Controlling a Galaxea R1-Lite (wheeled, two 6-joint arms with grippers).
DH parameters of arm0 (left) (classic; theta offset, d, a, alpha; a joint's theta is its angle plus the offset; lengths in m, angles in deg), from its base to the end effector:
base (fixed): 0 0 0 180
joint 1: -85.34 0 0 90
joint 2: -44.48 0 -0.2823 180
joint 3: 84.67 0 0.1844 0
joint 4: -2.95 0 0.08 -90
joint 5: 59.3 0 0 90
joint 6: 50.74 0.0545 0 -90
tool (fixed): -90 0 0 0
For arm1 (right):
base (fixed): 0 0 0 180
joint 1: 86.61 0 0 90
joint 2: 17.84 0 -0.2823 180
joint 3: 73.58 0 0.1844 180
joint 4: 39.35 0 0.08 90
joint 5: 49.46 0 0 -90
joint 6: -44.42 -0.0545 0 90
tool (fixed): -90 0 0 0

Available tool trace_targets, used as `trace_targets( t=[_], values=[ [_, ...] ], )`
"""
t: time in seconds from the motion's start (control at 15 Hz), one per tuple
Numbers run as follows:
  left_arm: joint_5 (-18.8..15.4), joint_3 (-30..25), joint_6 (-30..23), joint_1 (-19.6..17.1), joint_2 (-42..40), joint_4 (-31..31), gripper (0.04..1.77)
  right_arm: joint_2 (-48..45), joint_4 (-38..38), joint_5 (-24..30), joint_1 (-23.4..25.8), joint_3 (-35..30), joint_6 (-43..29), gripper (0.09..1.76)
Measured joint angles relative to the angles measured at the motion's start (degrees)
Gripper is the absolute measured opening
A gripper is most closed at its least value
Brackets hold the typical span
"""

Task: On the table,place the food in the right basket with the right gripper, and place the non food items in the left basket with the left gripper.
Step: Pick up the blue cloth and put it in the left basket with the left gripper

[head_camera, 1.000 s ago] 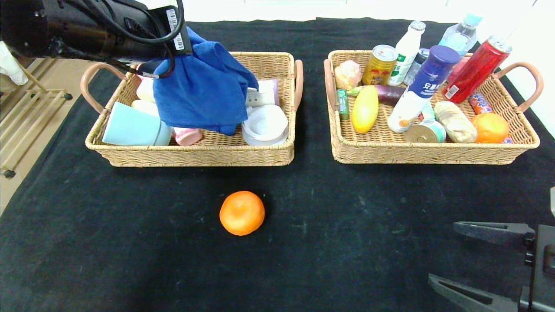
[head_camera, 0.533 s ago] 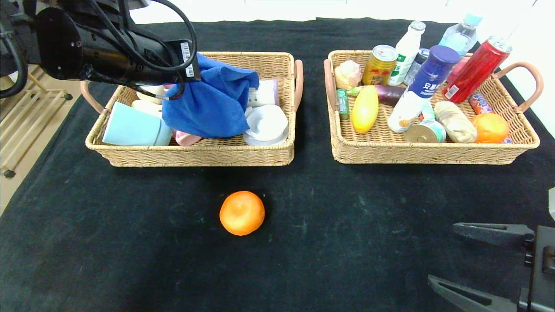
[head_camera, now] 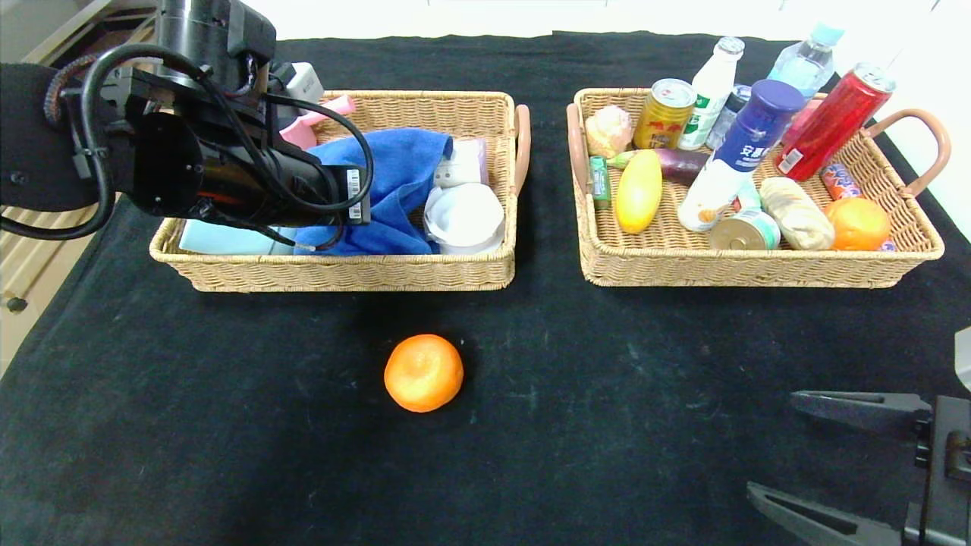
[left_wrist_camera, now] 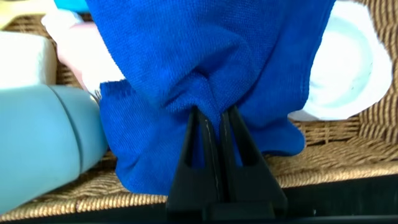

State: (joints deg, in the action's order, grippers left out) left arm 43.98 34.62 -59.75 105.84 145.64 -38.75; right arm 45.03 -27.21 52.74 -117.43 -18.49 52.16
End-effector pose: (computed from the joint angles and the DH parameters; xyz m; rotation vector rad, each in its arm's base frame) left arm 0.3339 -0.1115 0.2811 -0.0354 0.4022 -0.0929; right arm 0.1480 0.1017 0.1809 -0.1850 0.3007 0.7662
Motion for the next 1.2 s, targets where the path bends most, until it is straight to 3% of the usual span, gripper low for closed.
trace_targets(
  t=[0.27, 0.67, 0.93, 1.2],
  values=[
    [0.0, -2.68, 0.11, 0.68, -0.22, 0.0, 0.13, 0.06, 0.0, 0.0, -0.07, -0.06, 0.02, 1.71],
    [0.06, -3.19, 0.09, 0.83, -0.66, -0.02, 0.95, 0.13, -0.01, 0.0, -0.1, -0.09, 0.05, 1.71],
    [0.09, -3.58, 0.11, 1.05, -1.46, -0.35, 1.26, 0.13, -0.01, 0.02, -0.1, -0.09, 0.02, 1.71],
    [0.2, -2.79, 0.26, 1.24, -3.19, -2.52, 1.44, 0.06, 0.0, -0.02, -0.1, -0.09, 0.02, 1.71]
  ],
)
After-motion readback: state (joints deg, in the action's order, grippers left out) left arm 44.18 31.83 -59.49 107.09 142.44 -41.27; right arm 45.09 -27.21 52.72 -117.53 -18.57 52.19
